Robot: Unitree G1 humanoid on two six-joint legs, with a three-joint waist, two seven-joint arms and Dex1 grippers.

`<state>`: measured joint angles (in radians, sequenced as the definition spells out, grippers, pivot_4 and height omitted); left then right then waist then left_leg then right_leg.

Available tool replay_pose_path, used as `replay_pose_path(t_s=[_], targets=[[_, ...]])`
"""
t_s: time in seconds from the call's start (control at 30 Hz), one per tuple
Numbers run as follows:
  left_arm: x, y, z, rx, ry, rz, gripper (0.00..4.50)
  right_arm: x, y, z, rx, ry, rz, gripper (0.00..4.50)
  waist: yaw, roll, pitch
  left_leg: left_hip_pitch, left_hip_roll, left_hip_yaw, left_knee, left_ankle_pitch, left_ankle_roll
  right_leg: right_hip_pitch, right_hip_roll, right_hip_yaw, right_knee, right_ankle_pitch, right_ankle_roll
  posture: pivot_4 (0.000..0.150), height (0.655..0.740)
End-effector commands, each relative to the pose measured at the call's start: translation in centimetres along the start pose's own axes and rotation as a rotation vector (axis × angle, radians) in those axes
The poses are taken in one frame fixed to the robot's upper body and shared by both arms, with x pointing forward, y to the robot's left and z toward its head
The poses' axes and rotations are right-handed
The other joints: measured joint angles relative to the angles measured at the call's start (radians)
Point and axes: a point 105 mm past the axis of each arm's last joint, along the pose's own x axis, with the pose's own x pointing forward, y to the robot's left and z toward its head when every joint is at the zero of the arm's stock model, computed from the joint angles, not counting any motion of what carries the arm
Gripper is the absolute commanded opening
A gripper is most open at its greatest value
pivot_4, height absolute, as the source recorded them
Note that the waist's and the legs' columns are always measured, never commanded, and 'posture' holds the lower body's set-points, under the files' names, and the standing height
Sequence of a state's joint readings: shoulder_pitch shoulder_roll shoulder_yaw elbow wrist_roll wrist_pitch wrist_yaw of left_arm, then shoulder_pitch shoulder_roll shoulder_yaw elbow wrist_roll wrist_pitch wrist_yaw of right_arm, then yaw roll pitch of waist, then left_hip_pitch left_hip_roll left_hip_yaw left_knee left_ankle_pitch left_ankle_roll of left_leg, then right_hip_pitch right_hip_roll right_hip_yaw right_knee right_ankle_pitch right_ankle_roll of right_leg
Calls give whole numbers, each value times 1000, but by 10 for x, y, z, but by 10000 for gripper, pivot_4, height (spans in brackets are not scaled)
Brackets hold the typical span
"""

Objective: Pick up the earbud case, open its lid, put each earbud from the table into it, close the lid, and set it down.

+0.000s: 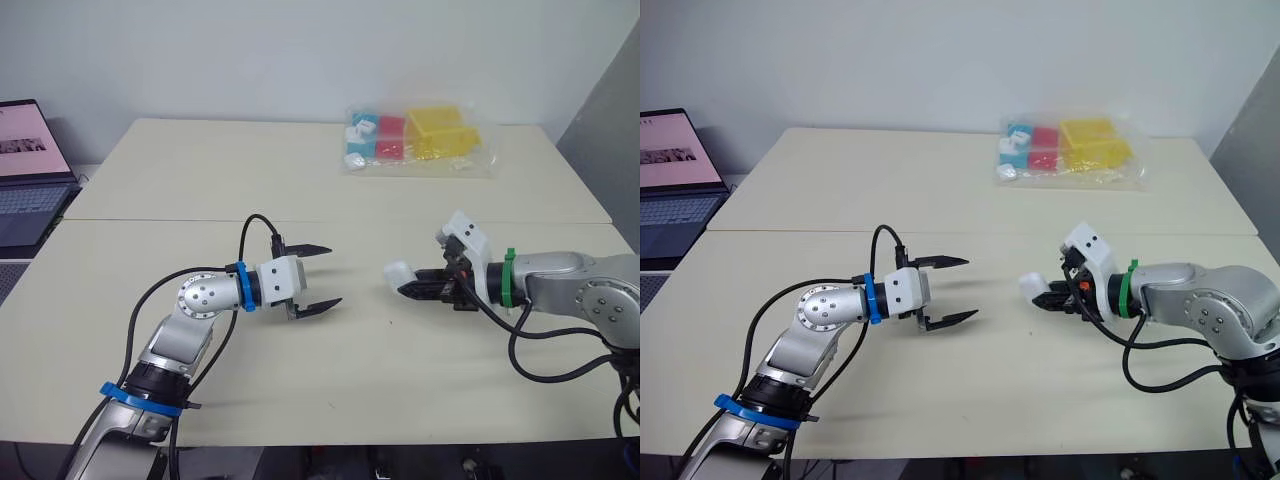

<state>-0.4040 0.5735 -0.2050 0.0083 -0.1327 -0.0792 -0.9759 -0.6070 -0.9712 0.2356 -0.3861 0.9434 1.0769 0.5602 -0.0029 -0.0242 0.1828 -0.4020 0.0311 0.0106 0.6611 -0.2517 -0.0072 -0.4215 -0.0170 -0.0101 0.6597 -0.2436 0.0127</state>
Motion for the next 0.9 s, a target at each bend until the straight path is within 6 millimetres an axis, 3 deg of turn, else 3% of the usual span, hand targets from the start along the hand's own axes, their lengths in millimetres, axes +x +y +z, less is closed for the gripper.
replay_pose_path(t_s=[0.03, 0.2, 0.5, 0.67, 0.9], targets=[[6, -2, 20, -189, 18, -51, 45000, -10, -2, 7, -318, 81, -30, 7478, 1, 0, 0, 0, 0, -1, 0, 0, 0, 0, 0, 0, 0, 0, 0, 1500, 7400], [17, -12, 38, -262, 72, -131, 45000, -14, -4, 5, -619, 211, -38, 7478, 0, 0, 1, 0, -1, 0, 0, 0, 0, 0, 0, -1, -1, 0, 0, 1500, 7400], [52, -27, 59, -265, 61, -200, 45000, -8, 5, 16, -707, 194, 15, 7478, 1, 0, 1, 0, -2, 0, 2, 0, 0, 1, 0, -1, 1, 0, 0, 1500, 7400], [60, -24, 68, -298, 16, -201, 45000, -7, 7, 19, -726, 193, 32, 7478, 0, 0, 1, 1, -2, 0, 2, 0, 0, 1, 0, 0, 1, 0, 0, 1500, 7400], [67, -23, 64, -259, 34, -211, 45000, -6, 11, 27, -745, 189, 50, 7478, 0, 0, 1, 1, -2, 0, 2, 0, 0, 1, 0, 0, 2, 0, 0, 1500, 7400]])
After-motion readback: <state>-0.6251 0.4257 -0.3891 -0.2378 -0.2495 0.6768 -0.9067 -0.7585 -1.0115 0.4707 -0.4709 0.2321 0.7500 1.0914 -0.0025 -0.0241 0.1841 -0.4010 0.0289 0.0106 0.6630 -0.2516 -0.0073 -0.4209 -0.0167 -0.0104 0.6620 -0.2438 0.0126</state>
